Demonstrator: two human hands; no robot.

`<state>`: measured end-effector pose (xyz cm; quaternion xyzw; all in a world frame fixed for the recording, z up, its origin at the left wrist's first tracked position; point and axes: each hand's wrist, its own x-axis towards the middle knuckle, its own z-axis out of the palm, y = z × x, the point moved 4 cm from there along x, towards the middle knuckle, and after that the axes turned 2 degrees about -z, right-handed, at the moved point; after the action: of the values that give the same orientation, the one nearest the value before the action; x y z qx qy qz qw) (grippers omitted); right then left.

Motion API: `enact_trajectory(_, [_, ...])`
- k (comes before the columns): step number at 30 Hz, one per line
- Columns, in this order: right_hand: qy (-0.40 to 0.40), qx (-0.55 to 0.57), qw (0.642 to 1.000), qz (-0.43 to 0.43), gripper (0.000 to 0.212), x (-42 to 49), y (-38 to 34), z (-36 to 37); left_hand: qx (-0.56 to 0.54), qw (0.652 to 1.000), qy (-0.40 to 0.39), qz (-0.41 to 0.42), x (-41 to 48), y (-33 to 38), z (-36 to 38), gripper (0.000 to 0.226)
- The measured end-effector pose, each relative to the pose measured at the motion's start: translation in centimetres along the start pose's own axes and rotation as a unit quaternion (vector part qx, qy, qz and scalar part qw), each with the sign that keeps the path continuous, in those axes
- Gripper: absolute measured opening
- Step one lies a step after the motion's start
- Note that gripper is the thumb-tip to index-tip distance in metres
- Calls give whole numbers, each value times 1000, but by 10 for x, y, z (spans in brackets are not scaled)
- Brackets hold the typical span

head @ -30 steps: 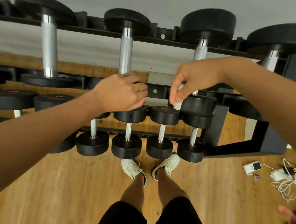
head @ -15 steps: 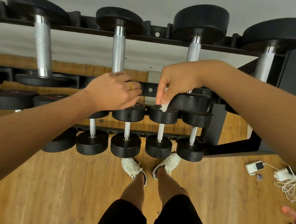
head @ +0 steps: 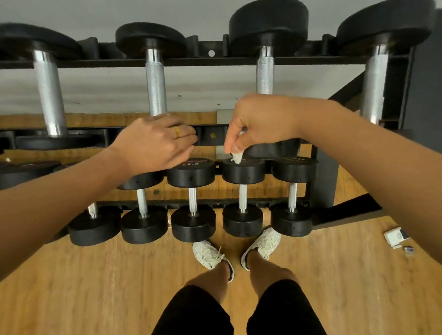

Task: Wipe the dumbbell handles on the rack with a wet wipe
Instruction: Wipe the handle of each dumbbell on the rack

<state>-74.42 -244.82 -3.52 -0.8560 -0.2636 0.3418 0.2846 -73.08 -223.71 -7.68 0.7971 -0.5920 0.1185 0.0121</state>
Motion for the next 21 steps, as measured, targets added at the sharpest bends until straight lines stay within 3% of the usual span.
enact_trajectory(4, [33,39,999,11,19,-35,11,0,1,1000,-11,-1,2,1,-2,34])
enact_trajectory(7, [141,134,980,43,21,-78,33,13,2,1000,-15,-3,2,1,-3,34])
enact_trajectory(10, [302,253,917,59,20,-95,39,41,4,1000,-16,-4,3,1,-5,33])
enact_trajectory(13, [433,294,851,51,22,-95,39,68,4,1000,-28,-11,5,2,-4,32])
enact_trajectory(17, [558,344,752,71,23,-109,49,97,-37,996,-42,-70,10,6,-7,32])
enact_trajectory(21, [642,363,658,154,22,-112,54,124,-98,982,-3,-158,22,37,-21,29])
